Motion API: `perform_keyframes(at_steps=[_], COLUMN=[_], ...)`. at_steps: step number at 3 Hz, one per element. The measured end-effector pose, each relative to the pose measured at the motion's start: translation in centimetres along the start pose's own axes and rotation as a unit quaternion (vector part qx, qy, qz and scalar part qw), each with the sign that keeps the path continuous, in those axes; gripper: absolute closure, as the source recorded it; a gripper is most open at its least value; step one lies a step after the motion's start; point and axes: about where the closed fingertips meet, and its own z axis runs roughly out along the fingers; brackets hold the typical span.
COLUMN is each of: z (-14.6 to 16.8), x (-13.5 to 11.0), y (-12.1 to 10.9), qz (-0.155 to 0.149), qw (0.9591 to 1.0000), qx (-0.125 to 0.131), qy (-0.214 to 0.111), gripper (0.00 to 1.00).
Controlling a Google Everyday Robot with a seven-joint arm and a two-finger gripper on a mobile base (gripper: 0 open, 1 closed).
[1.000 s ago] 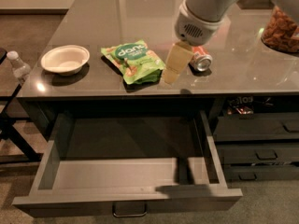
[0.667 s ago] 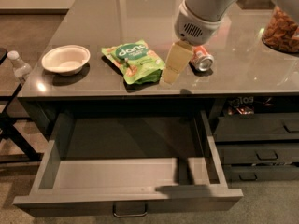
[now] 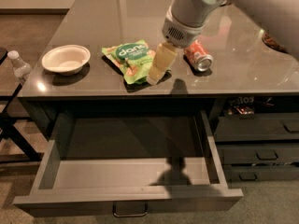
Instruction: Place green rice chip bag into top drawer
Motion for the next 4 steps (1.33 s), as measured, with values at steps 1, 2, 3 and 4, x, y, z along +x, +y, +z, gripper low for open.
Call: perform_keyframes(at_steps=[1, 2, 3, 4], z=[3.7, 4.6, 6.3, 7.7], x=[-0.7, -1.5, -4.3, -7.1], y=[-2.4, -2.4, -2.5, -2.9], qz=[0.029, 0.030, 0.021, 0.007], qw=[0.9994, 0.9994, 0.9991, 0.9980], qx=[-0.012, -0.015, -0.037, -0.062], qy=[0.010, 0.012, 0.003, -0.007], gripper=[0.00, 0.00, 0.00, 0.00])
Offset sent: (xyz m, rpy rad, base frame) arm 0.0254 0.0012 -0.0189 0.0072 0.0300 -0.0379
